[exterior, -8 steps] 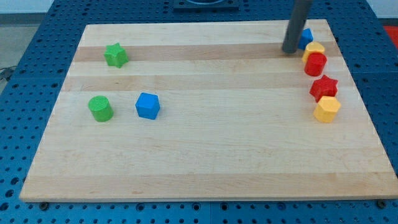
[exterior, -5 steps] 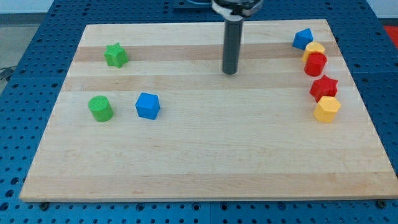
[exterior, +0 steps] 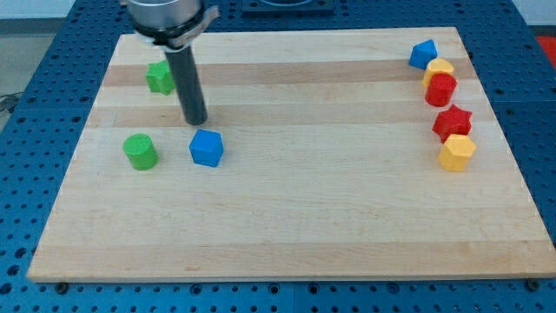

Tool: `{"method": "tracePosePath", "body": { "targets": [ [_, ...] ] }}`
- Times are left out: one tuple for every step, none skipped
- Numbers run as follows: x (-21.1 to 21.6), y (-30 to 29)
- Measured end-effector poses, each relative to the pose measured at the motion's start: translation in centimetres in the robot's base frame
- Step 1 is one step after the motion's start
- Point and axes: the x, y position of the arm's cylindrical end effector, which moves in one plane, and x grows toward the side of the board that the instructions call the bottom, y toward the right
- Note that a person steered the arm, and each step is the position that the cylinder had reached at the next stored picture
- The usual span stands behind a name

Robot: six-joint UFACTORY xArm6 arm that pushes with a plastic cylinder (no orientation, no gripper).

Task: Drag the blue cube diagonally bottom left to the yellow hexagon

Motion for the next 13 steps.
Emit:
{"method": "tracePosePath", "body": {
  "targets": [
    [1.4,-1.6],
    [3.4,-1.1],
    [6.1,1.8],
    [9.2,5.1],
    [12.0,8.9],
    [14.2,12.9],
    [16.1,12.3],
    [16.4,8.6],
    [15.8,6.1],
    [13.5,5.6],
    [9.6,5.8],
    [7.9,8.0],
    [8.4,12.8]
  ]
}}
